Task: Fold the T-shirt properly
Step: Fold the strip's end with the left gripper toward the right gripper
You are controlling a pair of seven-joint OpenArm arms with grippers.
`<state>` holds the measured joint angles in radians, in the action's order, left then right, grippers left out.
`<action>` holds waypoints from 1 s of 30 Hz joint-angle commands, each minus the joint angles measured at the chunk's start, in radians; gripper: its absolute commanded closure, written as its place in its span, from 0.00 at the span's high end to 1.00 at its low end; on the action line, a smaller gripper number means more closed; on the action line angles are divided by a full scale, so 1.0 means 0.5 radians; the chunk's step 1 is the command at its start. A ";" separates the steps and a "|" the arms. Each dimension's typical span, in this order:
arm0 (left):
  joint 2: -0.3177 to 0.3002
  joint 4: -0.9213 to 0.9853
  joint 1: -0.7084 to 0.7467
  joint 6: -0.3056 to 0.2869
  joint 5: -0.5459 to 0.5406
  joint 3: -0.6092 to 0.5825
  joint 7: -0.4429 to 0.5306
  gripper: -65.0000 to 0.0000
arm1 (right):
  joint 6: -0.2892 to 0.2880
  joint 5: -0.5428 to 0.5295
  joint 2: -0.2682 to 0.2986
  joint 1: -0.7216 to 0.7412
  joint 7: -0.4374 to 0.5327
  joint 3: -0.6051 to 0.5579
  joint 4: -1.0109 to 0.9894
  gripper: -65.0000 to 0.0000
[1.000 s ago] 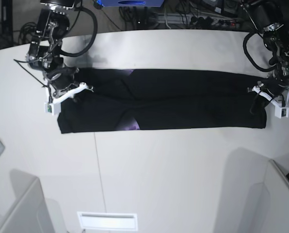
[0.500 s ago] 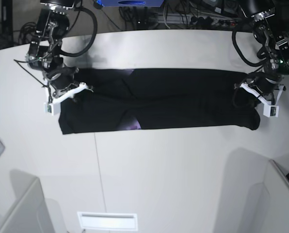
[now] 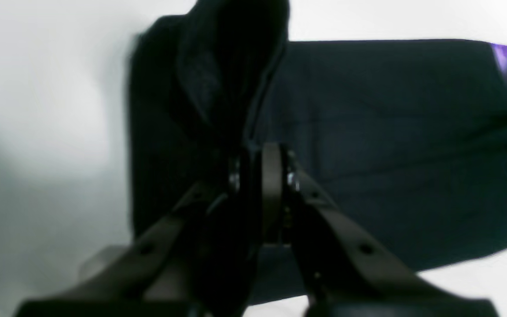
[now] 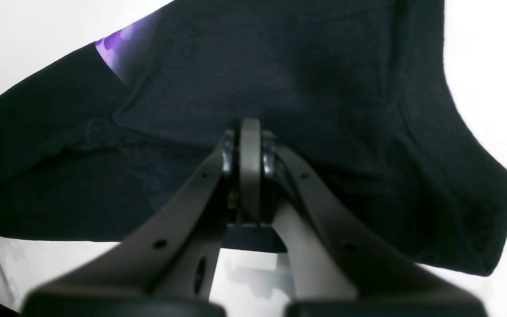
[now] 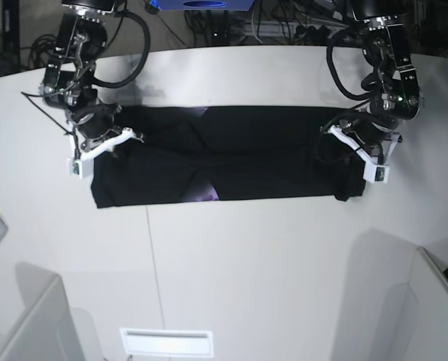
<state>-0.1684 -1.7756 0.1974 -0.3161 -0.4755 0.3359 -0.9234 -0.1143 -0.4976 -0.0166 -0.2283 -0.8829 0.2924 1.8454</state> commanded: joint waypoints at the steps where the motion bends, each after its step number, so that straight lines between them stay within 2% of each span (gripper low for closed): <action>1: 0.010 -0.041 -0.031 0.020 -0.026 -0.017 0.053 0.00 | -0.012 -0.025 0.010 0.019 0.040 0.003 0.030 0.00; 9: 0.105 -0.022 -0.108 0.060 -0.011 -0.259 0.044 0.00 | -0.012 -0.022 0.010 0.019 0.040 0.003 0.030 0.00; 15: 0.203 0.014 -0.157 0.060 -0.011 -0.290 0.029 0.00 | -0.012 -0.019 0.010 0.019 0.037 0.003 0.030 0.00; 18: 0.219 0.057 -0.206 0.060 -0.011 -0.360 -0.042 0.00 | -0.012 -0.019 0.010 0.019 0.037 0.009 0.030 0.00; 24: 0.268 0.067 -0.255 0.063 -0.011 -0.471 -0.051 0.00 | -0.012 -0.019 0.010 0.019 0.027 0.061 0.030 0.00; 26: 0.289 0.067 -0.283 0.112 -0.008 -0.489 -0.054 0.00 | -0.012 -0.019 0.010 0.019 0.027 0.064 0.030 0.00; 30: 0.305 0.119 -0.320 0.235 -0.020 -0.670 -0.054 0.00 | -0.012 -0.019 0.010 0.022 0.027 0.064 0.030 0.00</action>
<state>-0.0193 -1.7012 0.0471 -0.1993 -0.4686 0.0006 -0.9680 -0.1143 -0.4923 -0.0166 -0.2283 -0.8867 0.3218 1.8446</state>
